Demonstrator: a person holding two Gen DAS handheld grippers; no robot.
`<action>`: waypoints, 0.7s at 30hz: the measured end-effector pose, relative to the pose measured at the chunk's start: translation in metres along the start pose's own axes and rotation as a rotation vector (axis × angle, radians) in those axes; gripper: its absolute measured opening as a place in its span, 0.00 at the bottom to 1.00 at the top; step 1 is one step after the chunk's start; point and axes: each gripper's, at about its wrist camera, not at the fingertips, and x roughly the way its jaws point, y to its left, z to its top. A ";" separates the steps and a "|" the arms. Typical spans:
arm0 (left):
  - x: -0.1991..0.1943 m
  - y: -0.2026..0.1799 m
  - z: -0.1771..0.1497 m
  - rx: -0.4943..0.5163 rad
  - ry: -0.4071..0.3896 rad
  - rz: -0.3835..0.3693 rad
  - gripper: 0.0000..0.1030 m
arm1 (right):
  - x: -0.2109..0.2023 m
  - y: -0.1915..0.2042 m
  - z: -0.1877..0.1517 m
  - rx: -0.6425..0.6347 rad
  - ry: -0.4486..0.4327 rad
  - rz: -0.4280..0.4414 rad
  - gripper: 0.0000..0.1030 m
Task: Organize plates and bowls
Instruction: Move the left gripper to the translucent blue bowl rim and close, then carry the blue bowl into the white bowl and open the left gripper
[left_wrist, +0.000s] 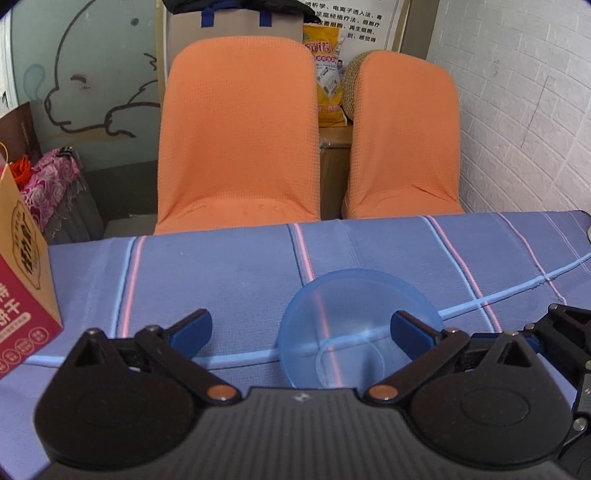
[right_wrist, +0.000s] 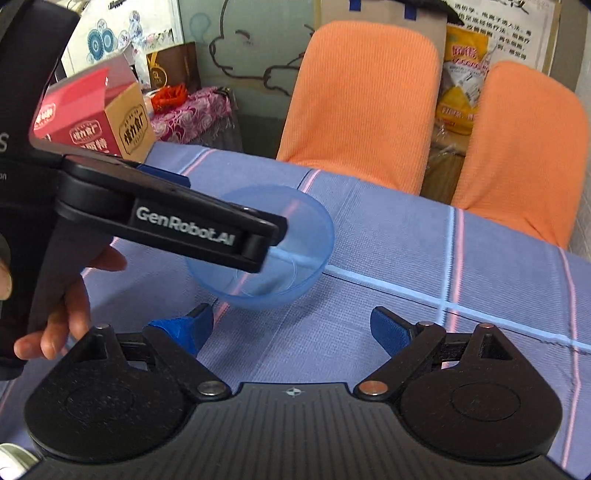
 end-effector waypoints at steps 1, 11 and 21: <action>0.002 0.000 0.000 -0.001 0.004 -0.002 1.00 | 0.003 0.001 0.002 -0.003 0.004 0.000 0.77; 0.024 0.000 0.002 0.041 0.043 -0.038 0.86 | 0.024 0.009 0.005 -0.055 -0.009 -0.005 0.76; 0.001 -0.001 0.002 0.082 0.038 -0.092 0.40 | 0.016 0.014 0.015 -0.086 -0.105 0.061 0.73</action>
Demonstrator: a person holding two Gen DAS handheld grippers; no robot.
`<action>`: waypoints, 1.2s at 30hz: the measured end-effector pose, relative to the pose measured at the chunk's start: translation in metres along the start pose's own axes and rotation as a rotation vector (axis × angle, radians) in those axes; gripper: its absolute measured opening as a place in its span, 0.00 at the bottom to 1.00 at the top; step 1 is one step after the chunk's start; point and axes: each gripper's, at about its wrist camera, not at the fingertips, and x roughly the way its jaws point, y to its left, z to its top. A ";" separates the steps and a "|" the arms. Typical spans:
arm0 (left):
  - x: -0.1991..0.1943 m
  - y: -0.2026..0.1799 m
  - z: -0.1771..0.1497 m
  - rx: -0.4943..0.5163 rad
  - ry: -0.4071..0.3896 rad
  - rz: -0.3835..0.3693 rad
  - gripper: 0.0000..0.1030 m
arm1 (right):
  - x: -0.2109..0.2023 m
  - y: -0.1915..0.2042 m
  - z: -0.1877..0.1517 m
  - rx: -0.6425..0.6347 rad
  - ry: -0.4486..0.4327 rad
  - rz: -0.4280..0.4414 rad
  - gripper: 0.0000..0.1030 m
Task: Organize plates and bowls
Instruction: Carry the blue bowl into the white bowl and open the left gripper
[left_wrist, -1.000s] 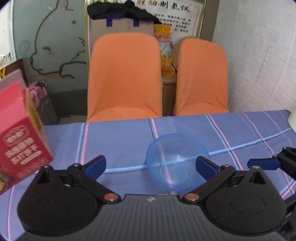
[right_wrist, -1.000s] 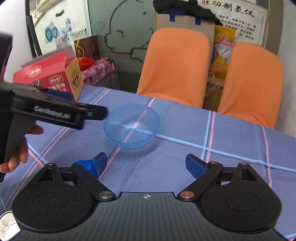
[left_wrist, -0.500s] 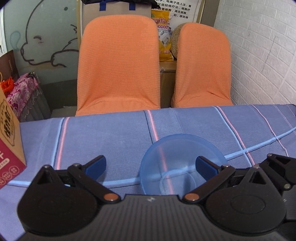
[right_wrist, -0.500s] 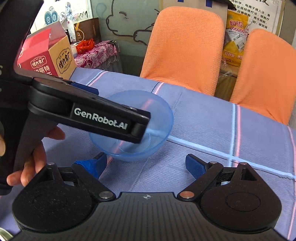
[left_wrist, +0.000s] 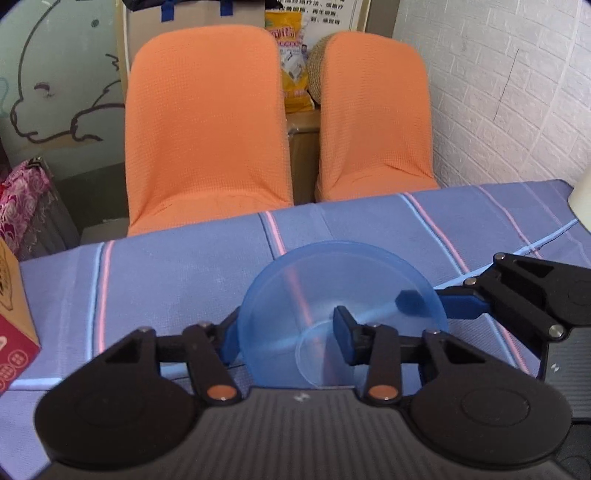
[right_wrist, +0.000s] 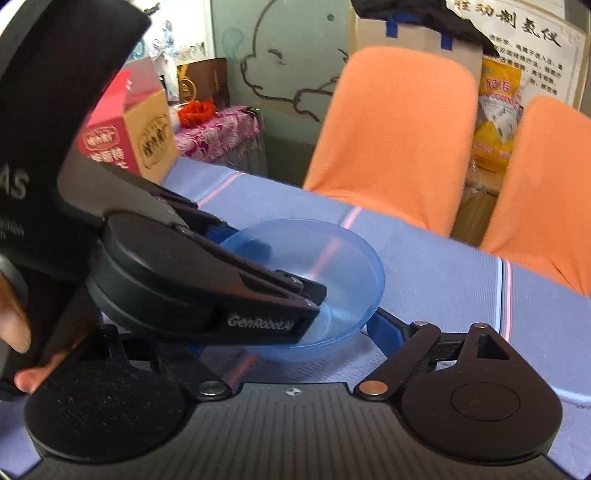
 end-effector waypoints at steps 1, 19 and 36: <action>-0.005 -0.001 0.000 -0.007 -0.002 -0.008 0.40 | -0.002 0.002 0.000 -0.005 -0.014 0.000 0.73; -0.140 -0.199 -0.084 0.105 -0.054 -0.240 0.41 | -0.204 0.023 -0.082 -0.059 -0.016 -0.185 0.73; -0.113 -0.272 -0.151 0.178 0.014 -0.254 0.68 | -0.227 -0.023 -0.182 0.122 -0.021 -0.225 0.75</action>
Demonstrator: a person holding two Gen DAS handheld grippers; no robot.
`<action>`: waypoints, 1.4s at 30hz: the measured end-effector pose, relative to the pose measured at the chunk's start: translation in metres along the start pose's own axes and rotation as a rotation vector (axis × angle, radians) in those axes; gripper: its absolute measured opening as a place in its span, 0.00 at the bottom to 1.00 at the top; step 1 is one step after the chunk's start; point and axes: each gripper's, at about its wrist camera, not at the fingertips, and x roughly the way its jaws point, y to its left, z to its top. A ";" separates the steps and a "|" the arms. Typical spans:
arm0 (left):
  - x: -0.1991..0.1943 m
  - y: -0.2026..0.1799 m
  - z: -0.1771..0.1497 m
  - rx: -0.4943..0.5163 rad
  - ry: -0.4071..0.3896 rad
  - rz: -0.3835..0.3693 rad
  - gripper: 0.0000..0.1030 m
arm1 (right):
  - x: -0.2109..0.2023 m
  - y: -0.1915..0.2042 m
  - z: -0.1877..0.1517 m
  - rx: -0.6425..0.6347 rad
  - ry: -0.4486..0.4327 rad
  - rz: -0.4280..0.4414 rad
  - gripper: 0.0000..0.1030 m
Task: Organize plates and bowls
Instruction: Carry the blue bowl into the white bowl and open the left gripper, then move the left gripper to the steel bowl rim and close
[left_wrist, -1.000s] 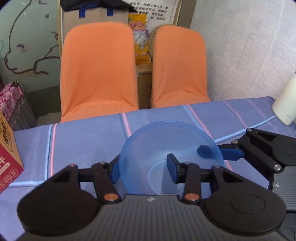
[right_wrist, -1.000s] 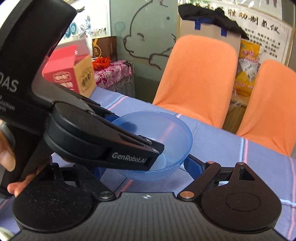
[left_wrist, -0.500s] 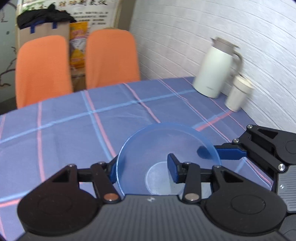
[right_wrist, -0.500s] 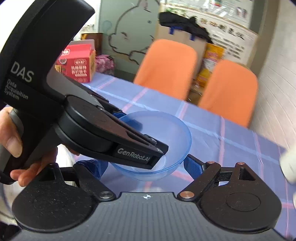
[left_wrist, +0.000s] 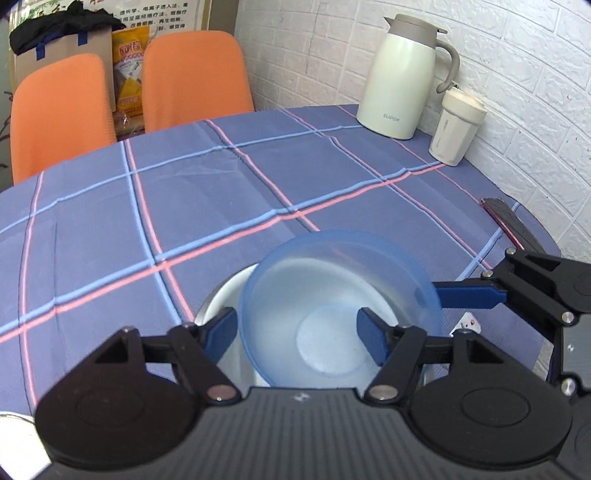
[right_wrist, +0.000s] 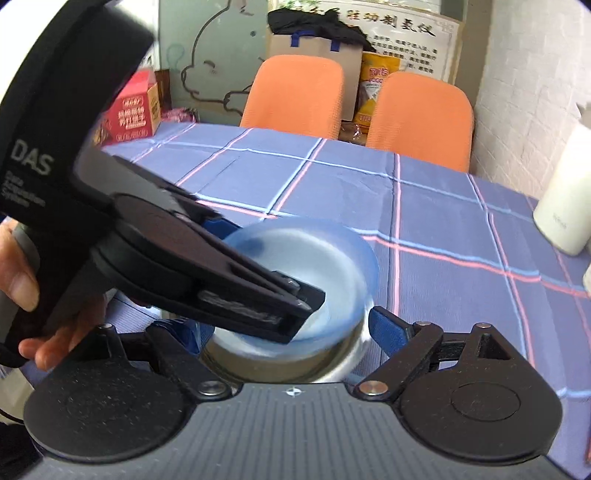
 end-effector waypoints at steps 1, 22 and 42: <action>-0.002 0.003 0.000 -0.008 -0.001 -0.011 0.69 | -0.001 -0.004 -0.002 0.016 -0.005 0.004 0.75; -0.093 0.005 -0.027 -0.196 -0.213 0.151 0.80 | -0.058 -0.006 -0.058 0.323 -0.164 -0.048 0.76; -0.061 -0.002 -0.033 -0.149 -0.138 0.362 0.80 | -0.038 -0.012 -0.049 0.399 -0.121 -0.120 0.76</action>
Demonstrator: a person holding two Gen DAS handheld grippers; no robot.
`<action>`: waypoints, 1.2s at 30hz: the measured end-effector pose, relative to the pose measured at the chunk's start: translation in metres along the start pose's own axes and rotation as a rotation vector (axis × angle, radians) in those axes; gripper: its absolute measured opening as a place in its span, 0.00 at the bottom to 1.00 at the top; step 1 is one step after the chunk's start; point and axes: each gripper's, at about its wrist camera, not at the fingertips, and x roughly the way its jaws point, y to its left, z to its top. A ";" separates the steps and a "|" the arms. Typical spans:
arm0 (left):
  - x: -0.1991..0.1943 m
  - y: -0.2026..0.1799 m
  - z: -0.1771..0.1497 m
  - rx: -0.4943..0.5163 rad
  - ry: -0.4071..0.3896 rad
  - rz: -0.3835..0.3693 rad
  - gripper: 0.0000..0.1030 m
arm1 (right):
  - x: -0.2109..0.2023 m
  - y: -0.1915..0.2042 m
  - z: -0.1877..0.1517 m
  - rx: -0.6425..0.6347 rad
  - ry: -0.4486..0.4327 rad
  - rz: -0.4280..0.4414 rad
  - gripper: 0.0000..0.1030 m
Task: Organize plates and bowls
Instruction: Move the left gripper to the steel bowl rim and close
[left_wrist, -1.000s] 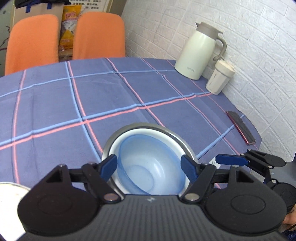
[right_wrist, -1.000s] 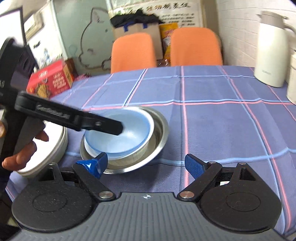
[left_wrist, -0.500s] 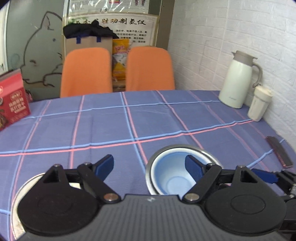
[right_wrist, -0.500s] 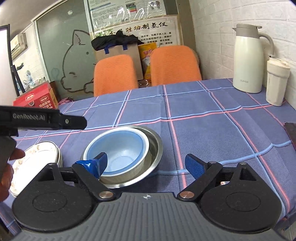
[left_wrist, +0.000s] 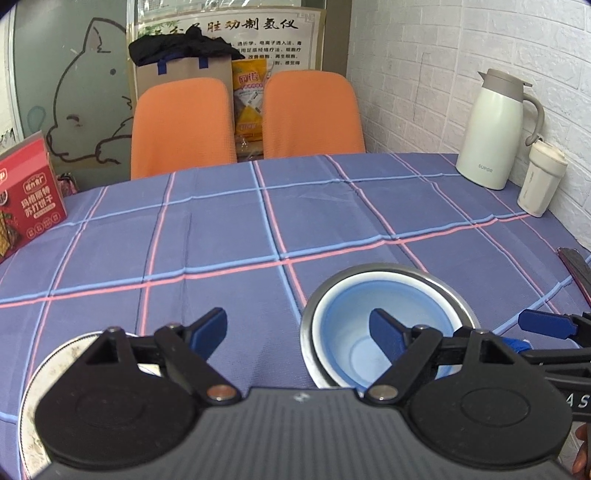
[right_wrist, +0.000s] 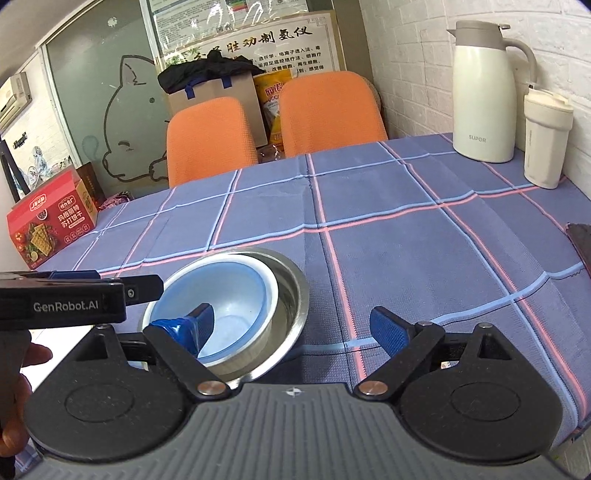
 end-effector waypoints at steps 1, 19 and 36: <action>0.002 0.001 0.000 -0.001 0.004 0.001 0.80 | 0.002 -0.001 0.001 0.004 0.003 0.001 0.76; 0.025 0.005 0.003 -0.020 0.055 0.021 0.80 | 0.028 0.001 0.007 0.004 0.053 0.023 0.77; 0.050 -0.001 0.002 -0.027 0.126 0.014 0.80 | 0.059 0.005 0.005 -0.068 0.152 -0.016 0.77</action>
